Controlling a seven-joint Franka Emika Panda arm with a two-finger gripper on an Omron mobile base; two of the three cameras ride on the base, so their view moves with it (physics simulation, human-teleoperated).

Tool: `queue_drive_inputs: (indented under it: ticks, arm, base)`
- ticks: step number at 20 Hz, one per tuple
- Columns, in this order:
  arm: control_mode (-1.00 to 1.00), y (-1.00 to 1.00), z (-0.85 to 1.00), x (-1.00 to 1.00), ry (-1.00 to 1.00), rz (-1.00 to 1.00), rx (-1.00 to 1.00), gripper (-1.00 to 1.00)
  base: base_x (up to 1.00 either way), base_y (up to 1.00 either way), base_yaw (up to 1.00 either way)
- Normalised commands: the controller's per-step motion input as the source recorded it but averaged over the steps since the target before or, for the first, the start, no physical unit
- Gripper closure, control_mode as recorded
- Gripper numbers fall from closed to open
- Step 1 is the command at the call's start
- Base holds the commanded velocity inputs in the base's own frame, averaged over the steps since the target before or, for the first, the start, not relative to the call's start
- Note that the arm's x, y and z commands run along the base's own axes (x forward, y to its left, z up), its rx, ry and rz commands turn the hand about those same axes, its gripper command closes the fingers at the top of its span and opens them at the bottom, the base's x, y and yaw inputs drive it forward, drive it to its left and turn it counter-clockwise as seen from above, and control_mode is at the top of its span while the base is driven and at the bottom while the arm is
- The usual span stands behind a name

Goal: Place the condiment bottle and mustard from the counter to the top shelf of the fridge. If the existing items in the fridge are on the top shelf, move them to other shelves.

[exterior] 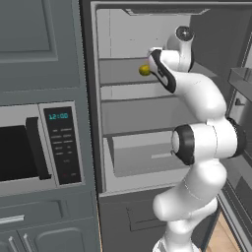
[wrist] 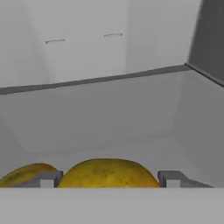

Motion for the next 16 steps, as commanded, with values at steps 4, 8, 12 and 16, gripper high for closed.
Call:
queue_drive_inputs:
  ticks: [4, 8, 12, 16]
  arm:
    - [-1.00, 0.06, 0.71, -1.00, -0.56, 0.00, 0.00, 1.00]
    - [-1.00, 0.00, 0.83, -1.00, -0.21, -0.04, 0.00, 1.00]
    - [-1.00, 0.00, 0.63, -1.00, -0.01, -0.01, -0.01, 1.00]
    - [-1.00, 0.00, 0.06, -1.00, -0.02, 0.00, -0.06, 1.00]
  base:
    - [0.00, 0.00, 0.00]
    - [0.00, 0.00, 0.00]
    - [0.00, 0.00, 0.00]
    - [0.00, 0.00, 0.00]
